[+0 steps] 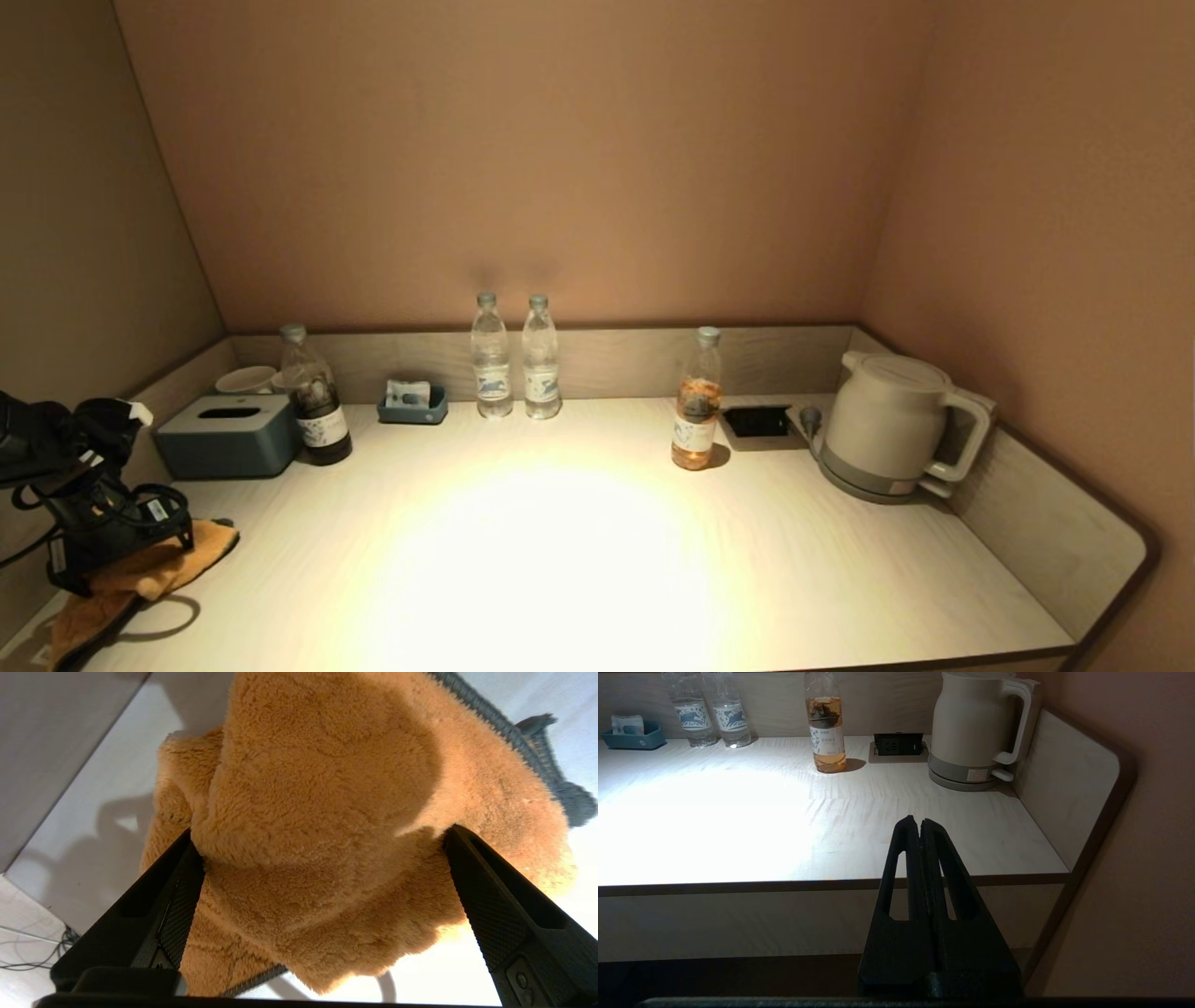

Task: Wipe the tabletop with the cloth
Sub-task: Pick up the tablecloth

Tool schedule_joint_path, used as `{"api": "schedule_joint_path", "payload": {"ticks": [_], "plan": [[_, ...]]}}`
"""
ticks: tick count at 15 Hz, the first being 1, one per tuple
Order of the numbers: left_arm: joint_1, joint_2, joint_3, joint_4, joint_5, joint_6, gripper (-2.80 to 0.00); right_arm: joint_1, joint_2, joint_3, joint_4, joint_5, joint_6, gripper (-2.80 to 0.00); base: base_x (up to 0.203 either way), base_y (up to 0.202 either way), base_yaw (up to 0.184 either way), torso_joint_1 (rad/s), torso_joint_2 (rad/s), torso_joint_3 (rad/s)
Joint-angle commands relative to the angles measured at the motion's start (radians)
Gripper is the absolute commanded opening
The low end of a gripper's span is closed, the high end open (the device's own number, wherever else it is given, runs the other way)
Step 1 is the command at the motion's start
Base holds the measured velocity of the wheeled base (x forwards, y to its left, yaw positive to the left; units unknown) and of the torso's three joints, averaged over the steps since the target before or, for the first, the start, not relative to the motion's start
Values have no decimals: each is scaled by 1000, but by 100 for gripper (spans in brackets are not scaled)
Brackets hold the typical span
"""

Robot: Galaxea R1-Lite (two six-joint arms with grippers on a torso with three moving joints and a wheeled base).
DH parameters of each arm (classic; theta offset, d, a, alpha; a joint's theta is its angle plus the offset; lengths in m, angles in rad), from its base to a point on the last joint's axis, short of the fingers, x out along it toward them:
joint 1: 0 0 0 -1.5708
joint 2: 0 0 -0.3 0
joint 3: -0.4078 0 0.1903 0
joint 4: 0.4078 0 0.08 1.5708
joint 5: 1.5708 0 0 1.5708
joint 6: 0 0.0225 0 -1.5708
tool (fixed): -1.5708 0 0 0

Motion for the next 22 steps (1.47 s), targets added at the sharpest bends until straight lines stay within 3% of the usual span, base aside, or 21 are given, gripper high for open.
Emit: {"api": "schedule_joint_path", "payload": {"ticks": [1,4,5,15,22], "plan": [[-1,18,-2,1,1,1,0,0,0,0,0,0,-1,-280,0,0,0,0,0,0],[1,30,-1,-3,1,1,0,0,0,0,0,0,-1,-280,0,0,0,0,0,0],[0,28,-2,-3,1,1,-280,0,0,0,0,0,-1,-280,0,0,0,0,0,0],[-1,-20,12,-5,0,-4,-280,0,0,0,0,0,-1,-280,0,0,0,0,0,0],[-51,-280,69,-5,-14,-8,-280,0,0,0,0,0,-1,-280,0,0,0,0,0,0]]}}
